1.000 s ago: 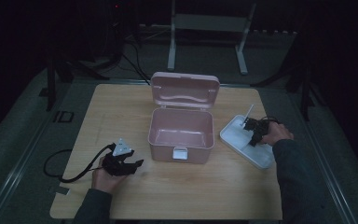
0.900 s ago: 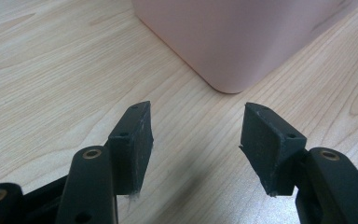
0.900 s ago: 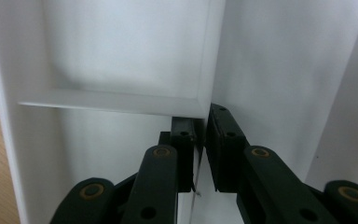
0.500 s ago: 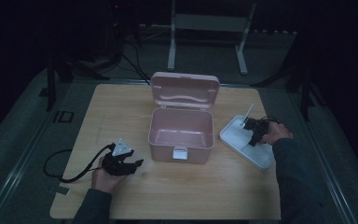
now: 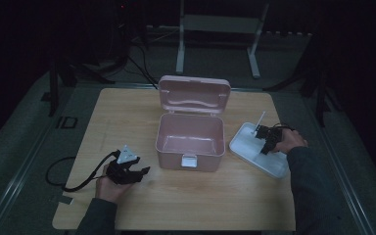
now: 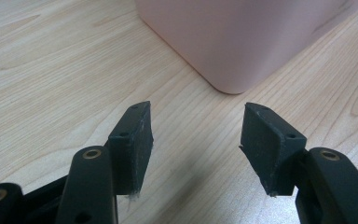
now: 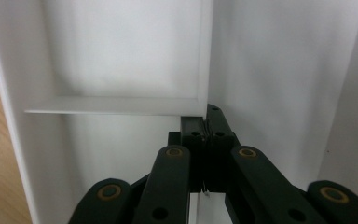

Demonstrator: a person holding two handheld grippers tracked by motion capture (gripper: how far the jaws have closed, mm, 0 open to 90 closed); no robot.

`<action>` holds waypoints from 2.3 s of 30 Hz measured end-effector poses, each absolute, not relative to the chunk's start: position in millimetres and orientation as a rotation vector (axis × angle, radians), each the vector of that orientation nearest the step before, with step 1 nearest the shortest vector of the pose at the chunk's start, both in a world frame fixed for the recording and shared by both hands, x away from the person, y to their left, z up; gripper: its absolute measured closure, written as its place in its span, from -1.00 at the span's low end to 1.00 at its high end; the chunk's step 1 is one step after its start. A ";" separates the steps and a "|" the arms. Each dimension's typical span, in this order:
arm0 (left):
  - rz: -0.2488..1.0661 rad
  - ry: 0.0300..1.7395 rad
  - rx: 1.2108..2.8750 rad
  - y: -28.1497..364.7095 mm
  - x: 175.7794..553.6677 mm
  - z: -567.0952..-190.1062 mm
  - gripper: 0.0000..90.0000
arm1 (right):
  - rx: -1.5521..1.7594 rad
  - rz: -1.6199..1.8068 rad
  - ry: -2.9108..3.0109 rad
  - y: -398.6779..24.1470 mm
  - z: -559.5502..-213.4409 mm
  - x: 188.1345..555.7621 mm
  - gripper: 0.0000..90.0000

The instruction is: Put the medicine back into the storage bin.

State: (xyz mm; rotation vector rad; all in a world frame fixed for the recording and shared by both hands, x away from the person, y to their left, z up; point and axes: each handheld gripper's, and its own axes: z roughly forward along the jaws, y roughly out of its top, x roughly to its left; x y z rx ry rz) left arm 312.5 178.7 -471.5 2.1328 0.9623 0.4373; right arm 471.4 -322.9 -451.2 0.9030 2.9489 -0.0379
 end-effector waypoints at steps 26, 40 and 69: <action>0.438 0.964 2.132 178.4 312.2 -471.8 -0.04 | 0.634 0.117 2.981 -310.3 -335.6 427.7 0.99; 0.438 0.972 2.122 180.1 312.3 -471.8 -0.04 | 0.279 0.078 3.007 -205.4 -297.7 411.1 0.99; 0.438 0.974 2.106 182.8 311.8 -470.7 -0.04 | 0.112 0.157 3.056 -73.6 -330.8 459.0 0.99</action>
